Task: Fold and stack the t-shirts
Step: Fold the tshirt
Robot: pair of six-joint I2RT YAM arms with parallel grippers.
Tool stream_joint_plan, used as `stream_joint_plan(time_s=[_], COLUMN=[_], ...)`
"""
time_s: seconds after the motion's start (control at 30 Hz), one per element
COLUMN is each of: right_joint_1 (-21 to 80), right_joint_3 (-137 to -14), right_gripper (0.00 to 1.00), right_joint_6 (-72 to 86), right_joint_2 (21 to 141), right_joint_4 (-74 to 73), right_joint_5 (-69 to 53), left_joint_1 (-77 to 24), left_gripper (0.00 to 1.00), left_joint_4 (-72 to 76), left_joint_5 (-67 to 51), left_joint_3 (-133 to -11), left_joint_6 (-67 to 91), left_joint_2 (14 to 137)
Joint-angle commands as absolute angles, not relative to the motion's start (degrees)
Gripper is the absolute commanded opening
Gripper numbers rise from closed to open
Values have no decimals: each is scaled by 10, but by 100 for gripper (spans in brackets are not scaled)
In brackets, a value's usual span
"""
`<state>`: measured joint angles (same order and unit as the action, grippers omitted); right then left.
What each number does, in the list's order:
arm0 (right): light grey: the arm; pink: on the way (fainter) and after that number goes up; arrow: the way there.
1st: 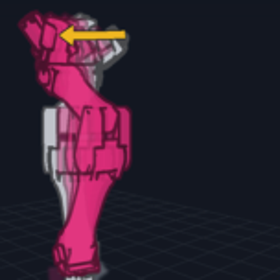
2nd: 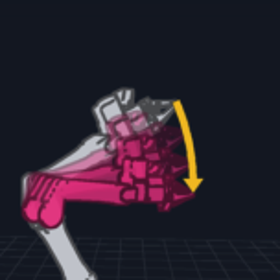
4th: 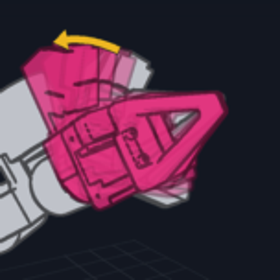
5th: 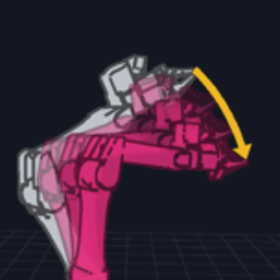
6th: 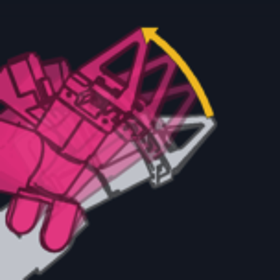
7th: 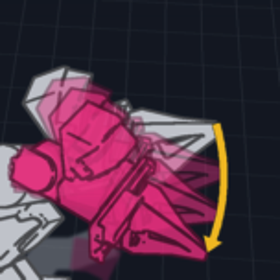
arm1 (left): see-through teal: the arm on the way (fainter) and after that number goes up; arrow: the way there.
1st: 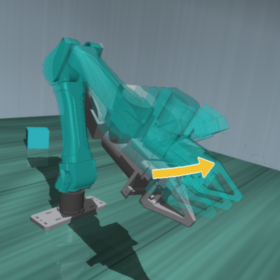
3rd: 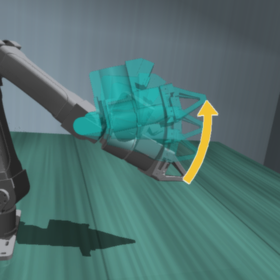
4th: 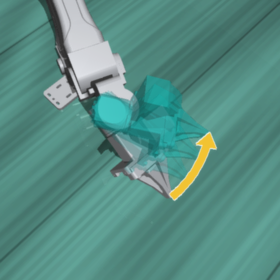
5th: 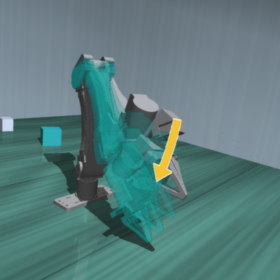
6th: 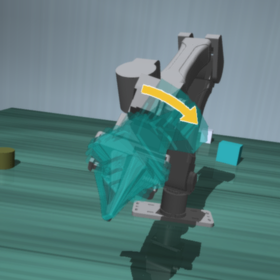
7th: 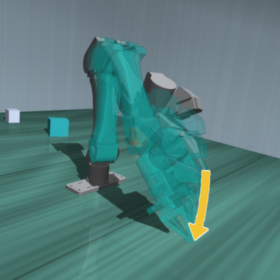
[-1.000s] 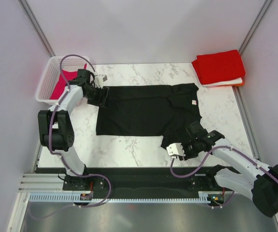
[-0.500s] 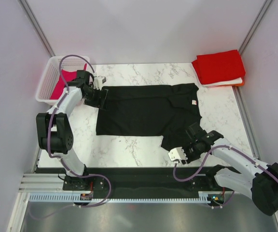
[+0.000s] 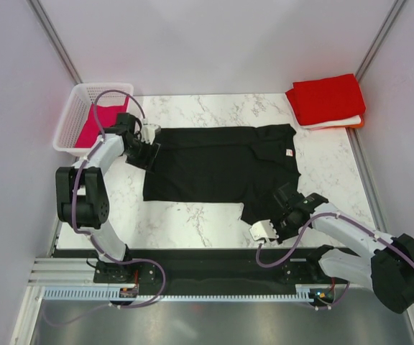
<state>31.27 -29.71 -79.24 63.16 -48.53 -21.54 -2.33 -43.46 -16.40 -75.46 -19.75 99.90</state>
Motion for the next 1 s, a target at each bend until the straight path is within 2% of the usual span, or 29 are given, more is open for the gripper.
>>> stream_joint_plan(time_s=[0.0, 0.23, 0.37, 0.7, 0.97], right_joint_1=[313, 314, 314, 319, 321], right_joint_3=[-301, -298, -299, -313, -323], right_gripper=[1, 0, 0, 1, 1], right_joint_6=[-784, -750, -741, -715, -717], right_joint_2=[607, 574, 574, 610, 622], right_joint_4=[-476, -475, -472, -444, -441], right_joint_5=[-203, -191, -191, -185, -178], left_joint_1=[-20, -20, -19, -20, -20], left_gripper=[68, 69, 66, 66, 58], left_joint_4=[-437, -442, -447, -448, -451], left_joint_5=[-174, -161, -134, -138, -159], left_joint_3=[-705, -653, -636, -575, -581], left_joint_6=[-264, -287, -295, -298, -287], left_joint_2=[986, 971, 985, 957, 976])
